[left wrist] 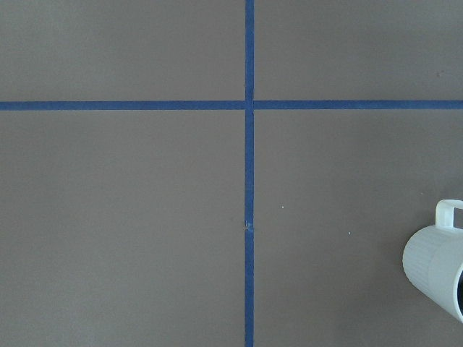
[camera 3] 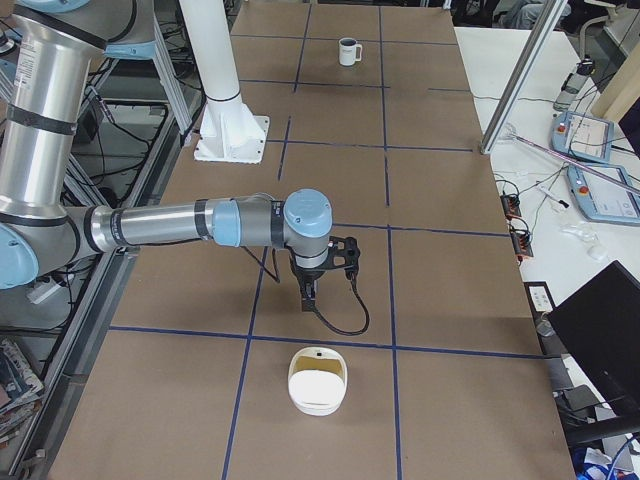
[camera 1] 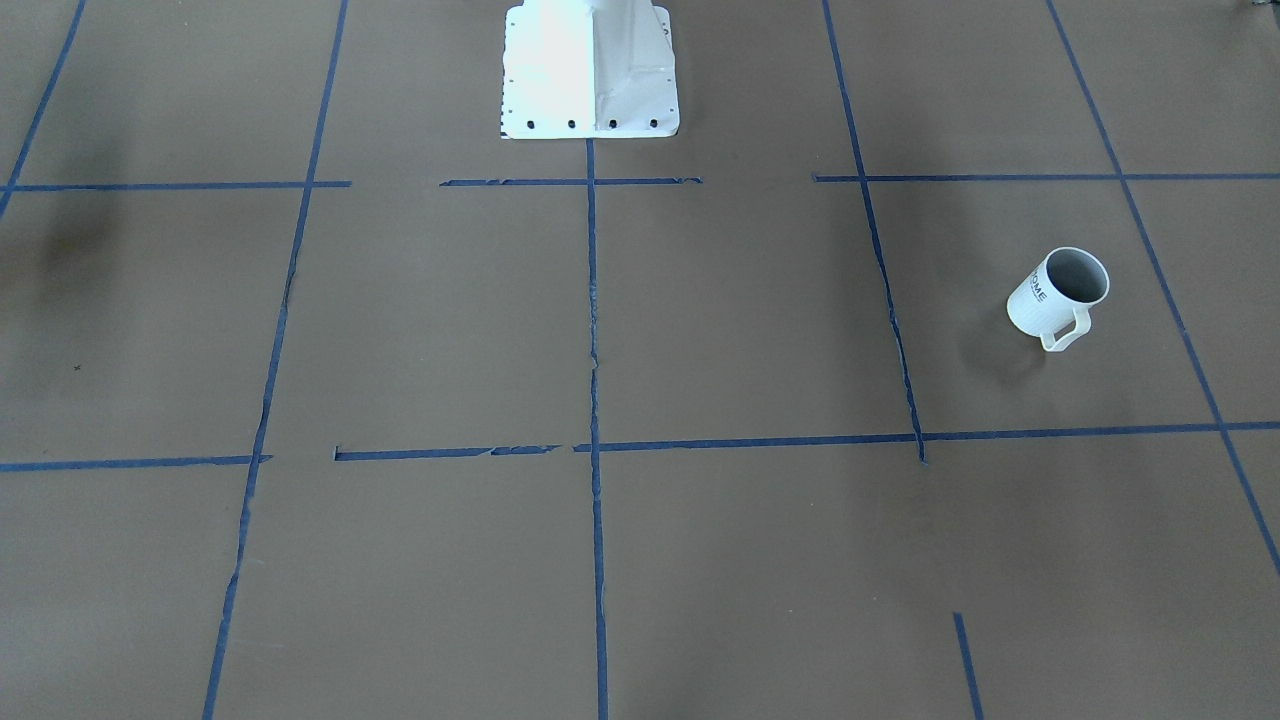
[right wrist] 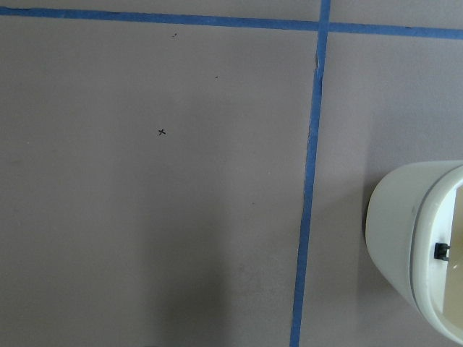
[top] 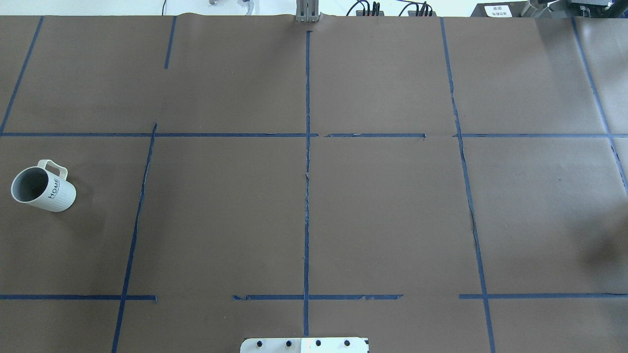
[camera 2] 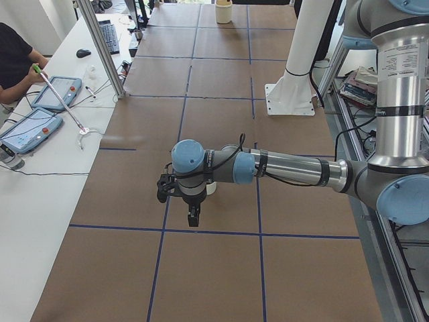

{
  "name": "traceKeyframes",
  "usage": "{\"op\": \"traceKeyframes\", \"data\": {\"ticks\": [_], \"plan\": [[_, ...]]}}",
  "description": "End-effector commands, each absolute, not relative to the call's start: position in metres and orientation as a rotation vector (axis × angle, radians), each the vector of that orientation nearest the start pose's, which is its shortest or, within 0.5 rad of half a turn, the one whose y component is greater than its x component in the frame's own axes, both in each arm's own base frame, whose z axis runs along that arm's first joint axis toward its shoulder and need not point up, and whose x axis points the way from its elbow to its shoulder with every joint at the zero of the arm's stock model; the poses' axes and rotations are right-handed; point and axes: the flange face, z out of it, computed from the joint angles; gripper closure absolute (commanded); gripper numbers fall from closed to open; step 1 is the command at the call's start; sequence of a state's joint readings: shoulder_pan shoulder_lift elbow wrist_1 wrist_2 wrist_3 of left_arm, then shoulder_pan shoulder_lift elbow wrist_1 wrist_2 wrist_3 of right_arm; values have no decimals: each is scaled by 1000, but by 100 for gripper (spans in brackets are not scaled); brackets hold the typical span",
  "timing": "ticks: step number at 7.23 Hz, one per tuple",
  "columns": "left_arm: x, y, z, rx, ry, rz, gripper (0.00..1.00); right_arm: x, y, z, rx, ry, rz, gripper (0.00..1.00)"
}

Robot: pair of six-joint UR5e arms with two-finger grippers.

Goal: Left arm hands cup to right arm to dump lemon

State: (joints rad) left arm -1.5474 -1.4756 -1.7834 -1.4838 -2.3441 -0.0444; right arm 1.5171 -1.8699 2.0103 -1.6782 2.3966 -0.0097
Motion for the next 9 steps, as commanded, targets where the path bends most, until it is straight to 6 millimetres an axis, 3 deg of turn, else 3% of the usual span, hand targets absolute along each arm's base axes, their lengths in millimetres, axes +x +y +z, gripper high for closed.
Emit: {"op": "traceKeyframes", "data": {"ticks": [1, 9], "plan": [[-53, -453, 613, -6, 773, -11, 0, 40, -370, 574, 22, -826, -80, 0], [-48, -454, 602, 26, 777, 18, 0, 36, -372, 557, 50, -844, -97, 0]]}}
